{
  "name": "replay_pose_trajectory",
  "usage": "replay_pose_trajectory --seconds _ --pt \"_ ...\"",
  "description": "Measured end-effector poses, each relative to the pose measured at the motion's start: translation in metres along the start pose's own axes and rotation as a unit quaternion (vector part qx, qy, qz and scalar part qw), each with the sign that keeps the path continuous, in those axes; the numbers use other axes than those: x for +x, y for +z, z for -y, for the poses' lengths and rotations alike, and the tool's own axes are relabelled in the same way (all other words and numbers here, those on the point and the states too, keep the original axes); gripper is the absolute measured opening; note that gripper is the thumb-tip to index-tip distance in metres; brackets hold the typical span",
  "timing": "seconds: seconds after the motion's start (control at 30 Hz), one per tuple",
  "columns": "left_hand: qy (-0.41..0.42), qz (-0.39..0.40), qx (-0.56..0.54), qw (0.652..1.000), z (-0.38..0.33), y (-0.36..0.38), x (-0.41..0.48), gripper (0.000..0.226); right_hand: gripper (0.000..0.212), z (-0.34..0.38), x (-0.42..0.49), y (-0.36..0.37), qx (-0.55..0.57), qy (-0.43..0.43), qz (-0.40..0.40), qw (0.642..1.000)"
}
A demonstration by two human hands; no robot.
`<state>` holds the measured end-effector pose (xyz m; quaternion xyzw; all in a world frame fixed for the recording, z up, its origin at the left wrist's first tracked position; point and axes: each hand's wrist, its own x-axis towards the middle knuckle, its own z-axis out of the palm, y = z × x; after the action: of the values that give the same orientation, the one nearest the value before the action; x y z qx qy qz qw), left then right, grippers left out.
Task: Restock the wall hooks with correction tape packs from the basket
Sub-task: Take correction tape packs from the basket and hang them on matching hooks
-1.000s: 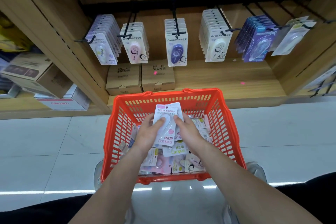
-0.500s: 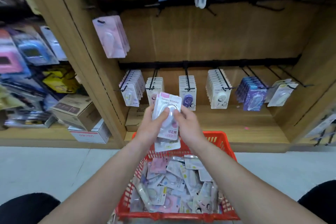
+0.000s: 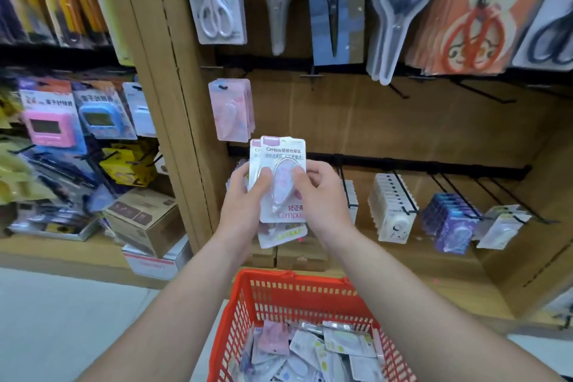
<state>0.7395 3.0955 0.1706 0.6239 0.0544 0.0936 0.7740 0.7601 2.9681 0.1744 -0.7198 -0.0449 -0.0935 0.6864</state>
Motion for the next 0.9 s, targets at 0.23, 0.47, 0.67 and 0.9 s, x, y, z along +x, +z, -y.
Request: replay_pose_trajectory --seconds 0.23,0.47,0.67,0.9 --pt "0.022 -0.03 -0.008 0.999 -0.005 -0.006 0.036 0.018 0.021 0.011 0.042 0.0 0.052 0.044 0.006 0.998" --pt "0.048 -0.025 0.013 0.998 -0.013 -0.013 0.048 0.019 0.016 0.033 0.095 -0.022 0.031 -0.015 -0.08 0.996" --pt "0.055 -0.014 0.023 0.998 -0.015 -0.013 0.05 0.008 0.013 0.025 0.1 -0.018 0.026 -0.037 -0.079 0.996" --pt "0.05 -0.009 0.02 0.999 -0.013 -0.016 0.05 0.012 0.017 0.03 0.106 -0.013 0.033 -0.043 -0.098 0.994"
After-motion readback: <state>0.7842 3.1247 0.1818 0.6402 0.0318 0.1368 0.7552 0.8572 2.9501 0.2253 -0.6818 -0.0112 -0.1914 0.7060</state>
